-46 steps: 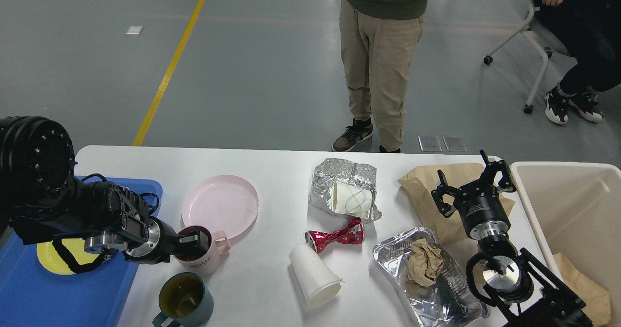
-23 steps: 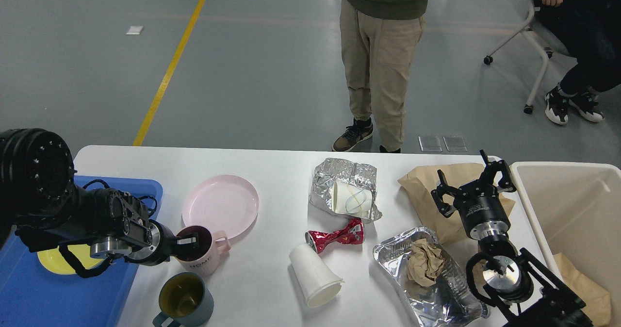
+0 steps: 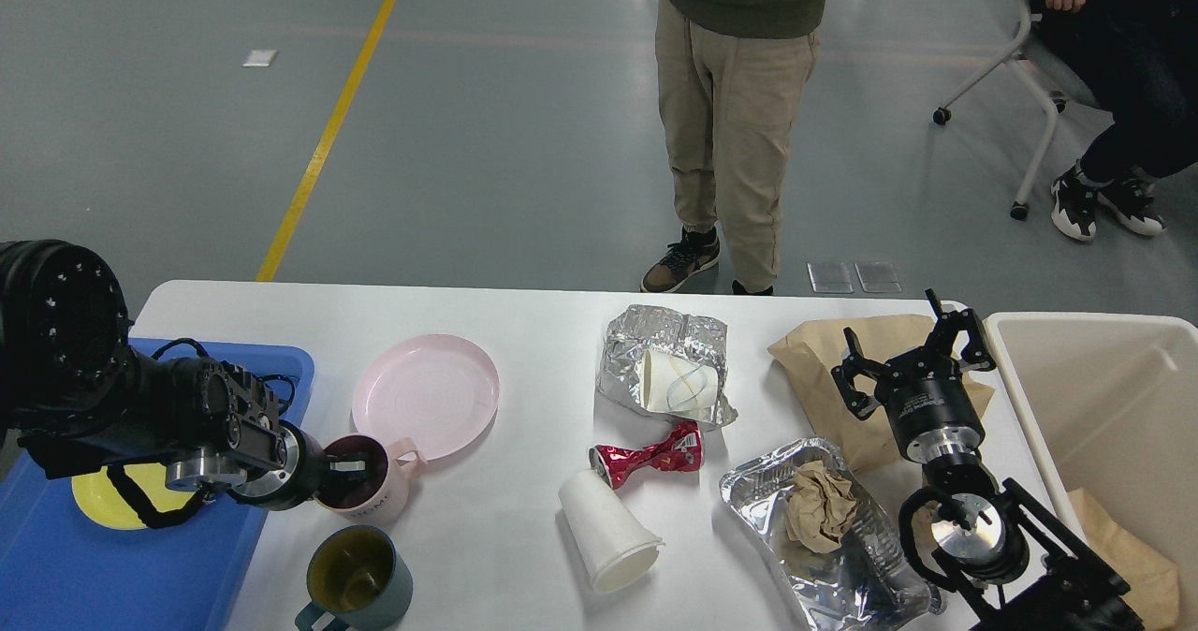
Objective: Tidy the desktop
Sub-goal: 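Lift the pink mug and set it on the blue tray corner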
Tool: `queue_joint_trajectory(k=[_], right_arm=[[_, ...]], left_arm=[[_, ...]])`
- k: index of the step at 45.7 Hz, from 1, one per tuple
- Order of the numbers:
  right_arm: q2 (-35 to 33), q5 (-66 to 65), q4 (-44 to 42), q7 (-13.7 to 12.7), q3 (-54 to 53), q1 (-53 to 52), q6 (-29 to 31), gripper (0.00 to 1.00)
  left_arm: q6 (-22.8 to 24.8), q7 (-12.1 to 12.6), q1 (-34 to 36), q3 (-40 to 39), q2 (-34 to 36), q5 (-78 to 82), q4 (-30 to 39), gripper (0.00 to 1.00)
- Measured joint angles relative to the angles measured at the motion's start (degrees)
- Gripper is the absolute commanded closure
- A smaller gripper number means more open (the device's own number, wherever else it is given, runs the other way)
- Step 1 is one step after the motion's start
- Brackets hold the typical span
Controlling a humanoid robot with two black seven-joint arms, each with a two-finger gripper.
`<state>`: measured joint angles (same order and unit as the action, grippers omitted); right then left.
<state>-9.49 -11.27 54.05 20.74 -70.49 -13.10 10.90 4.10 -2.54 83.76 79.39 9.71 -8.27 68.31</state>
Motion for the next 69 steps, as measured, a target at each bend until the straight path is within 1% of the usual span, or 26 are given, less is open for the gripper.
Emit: queue_joint_trajectory(k=[4,7,13,17,20,26,30,33,35,40,43,46,51,59,64,69], right_arm=[[0.00,0.00,0.00,0.00,0.00,0.00,0.00,0.00],[0.00,0.00,0.00,0.00,0.00,0.00,0.00,0.00],[0.03,0.00,-0.06,0.00,0.00,0.00,0.00,0.00],[0.03,-0.02,-0.08,0.00,0.00,0.00,0.00,0.00],[0.02,-0.03,-0.09,0.00,0.00,0.00,0.00,0.00],[0.02,-0.03,-0.09,0.00,0.00,0.00,0.00,0.00],[0.01,-0.02,-0.09,0.00,0.00,0.00,0.00,0.00],[0.00,-0.02,-0.09,0.00,0.00,0.00,0.00,0.00],[0.00,-0.02,-0.09,0.00,0.00,0.00,0.00,0.00],[0.00,-0.02,-0.09,0.00,0.00,0.00,0.00,0.00],[0.00,-0.02,-0.09,0.00,0.00,0.00,0.00,0.00],[0.00,-0.02,-0.09,0.00,0.00,0.00,0.00,0.00],[0.00,0.01,-0.09,0.00,0.00,0.00,0.00,0.00],[0.00,0.01,-0.09,0.00,0.00,0.00,0.00,0.00],[0.00,0.01,-0.07,0.00,0.00,0.00,0.00,0.00],[0.00,0.01,-0.01,0.00,0.00,0.00,0.00,0.00]], left_arm=[[0.96,-0.06,0.74,0.00,0.36,0.01,0.19,1.00],[2.61,-0.34,1.98,0.11,1.02,0.01,0.39,1.00],[7.69,-0.45,5.09,0.67,1.91,0.18,1.31,1.00],[10.90,-0.39,7.79,1.52,2.64,0.25,3.21,1.00],[12.39,-0.43,10.49,2.37,3.26,0.28,5.40,1.00],[13.76,-0.92,19.61,5.24,3.77,0.30,13.30,1.00],[14.11,-1.47,28.29,7.28,3.42,0.30,20.00,1.00],[15.04,-1.75,34.06,8.18,3.17,0.29,23.63,1.00],[16.78,-1.85,37.82,8.49,3.06,0.29,25.34,1.00],[24.07,-2.01,45.35,8.82,2.69,0.30,27.13,1.00],[28.20,-2.14,49.40,8.86,2.14,0.32,28.18,1.00],[31.02,-2.49,52.30,8.91,1.73,0.35,29.19,1.00],[32.75,-3.11,54.14,9.32,1.13,0.46,30.00,1.00],[32.83,-3.23,54.52,10.42,1.93,3.94,30.06,1.00],[31.53,-3.27,53.49,12.74,6.03,7.93,28.10,1.00],[30.66,-3.24,49.13,13.62,12.40,14.32,24.85,1.00]])
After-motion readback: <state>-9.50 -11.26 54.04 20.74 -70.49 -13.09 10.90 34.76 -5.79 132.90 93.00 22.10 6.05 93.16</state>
